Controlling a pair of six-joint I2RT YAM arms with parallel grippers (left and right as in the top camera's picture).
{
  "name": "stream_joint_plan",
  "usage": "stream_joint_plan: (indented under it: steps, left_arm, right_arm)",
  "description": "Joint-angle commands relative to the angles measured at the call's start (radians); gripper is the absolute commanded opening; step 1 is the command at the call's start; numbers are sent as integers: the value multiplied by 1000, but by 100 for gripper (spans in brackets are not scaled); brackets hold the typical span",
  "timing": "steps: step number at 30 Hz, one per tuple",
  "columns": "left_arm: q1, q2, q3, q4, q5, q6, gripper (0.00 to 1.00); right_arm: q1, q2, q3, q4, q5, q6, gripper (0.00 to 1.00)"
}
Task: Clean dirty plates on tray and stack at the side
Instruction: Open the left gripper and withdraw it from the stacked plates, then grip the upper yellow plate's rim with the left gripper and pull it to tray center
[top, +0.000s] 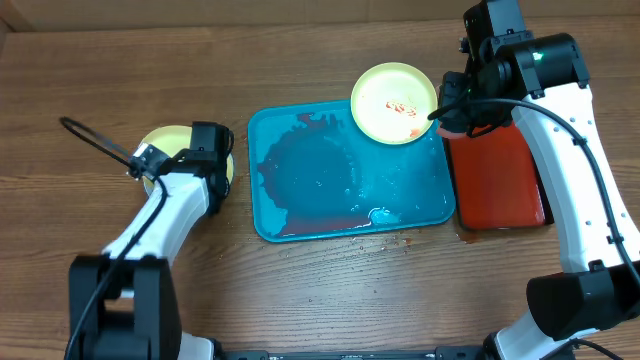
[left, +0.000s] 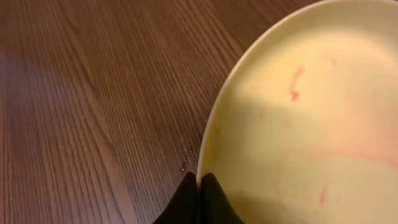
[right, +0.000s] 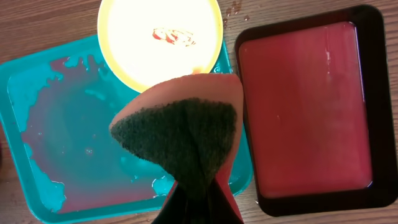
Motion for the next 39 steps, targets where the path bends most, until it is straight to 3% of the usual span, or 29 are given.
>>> stream_joint_plan:
  steps: [1,3,8,14,17,19,23,25,31,35,39]
  left_arm:
    - [5,74,-10,13,-48,-50,4]
    - [5,96,-10,17,-48,-50,12]
    - [5,99,-6,19,-54,17,51]
    - [-3,92,80,-6,-9,333,73]
    - [-9,92,163,-29,134,507,81]
    - [-9,92,233,-37,341,623,89]
    - [-11,92,342,-30,821,752,94]
    - [-22,92,389,-14,943,757,92]
    - [-124,167,569,-41,953,756,92]
    - [-206,306,743,-93,946,744,100]
    - [-285,505,948,-123,946,651,100]
  right_arm:
    - [-5,-7,8,3,10,0,4]
    - [-5,-7,8,4,10,0,4]
    - [-5,-7,8,5,10,1,4]
    - [-5,-7,8,5,6,4,4]
    - [-5,-7,8,7,-1,4,4]
    - [-5,-7,8,9,-2,5,4]
    - [-5,-7,8,9,-2,5,4]
    - [-5,-7,8,9,-2,5,4]
    - [-5,-7,8,10,-2,5,4]
    - [-5,-7,8,5,-2,5,4]
    - [-5,-7,8,4,-2,5,4]
